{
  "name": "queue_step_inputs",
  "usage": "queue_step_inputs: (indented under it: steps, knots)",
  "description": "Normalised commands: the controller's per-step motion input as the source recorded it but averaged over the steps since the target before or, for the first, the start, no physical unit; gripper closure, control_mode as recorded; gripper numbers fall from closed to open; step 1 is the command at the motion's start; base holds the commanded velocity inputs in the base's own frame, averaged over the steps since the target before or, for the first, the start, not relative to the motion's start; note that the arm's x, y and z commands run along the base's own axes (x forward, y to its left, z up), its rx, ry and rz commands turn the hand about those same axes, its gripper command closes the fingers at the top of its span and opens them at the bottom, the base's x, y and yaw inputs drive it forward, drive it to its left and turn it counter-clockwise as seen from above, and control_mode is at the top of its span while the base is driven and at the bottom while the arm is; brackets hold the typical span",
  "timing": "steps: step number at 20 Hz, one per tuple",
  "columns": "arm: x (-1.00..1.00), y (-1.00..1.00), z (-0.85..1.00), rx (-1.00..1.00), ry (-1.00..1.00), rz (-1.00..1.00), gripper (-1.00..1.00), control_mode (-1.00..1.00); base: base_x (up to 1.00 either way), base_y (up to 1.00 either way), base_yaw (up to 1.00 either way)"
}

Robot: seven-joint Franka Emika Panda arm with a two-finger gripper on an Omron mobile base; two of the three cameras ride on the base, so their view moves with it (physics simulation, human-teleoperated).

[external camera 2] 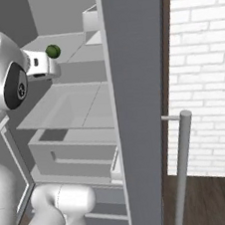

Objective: Place one avocado and one steak in each tupperware on the nearby counter, to pack two identical lunches.

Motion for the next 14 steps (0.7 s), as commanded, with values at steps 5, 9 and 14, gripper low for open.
queue_step_inputs:
  steps: [5,9,14]
  knots:
    - [0.82,0.02,0.09,-0.01,-0.08,0.08,-1.0,-1.0,0.0,0.0,0.0]
    - [0.73,0.15,0.03,-0.03,-0.01,0.02,-1.0,-1.0,0.0,0.0,0.0]
    - [0.67,0.15,0.0,-0.02,0.0,0.0,-1.0,-1.0,0.0,0.0,0.0]
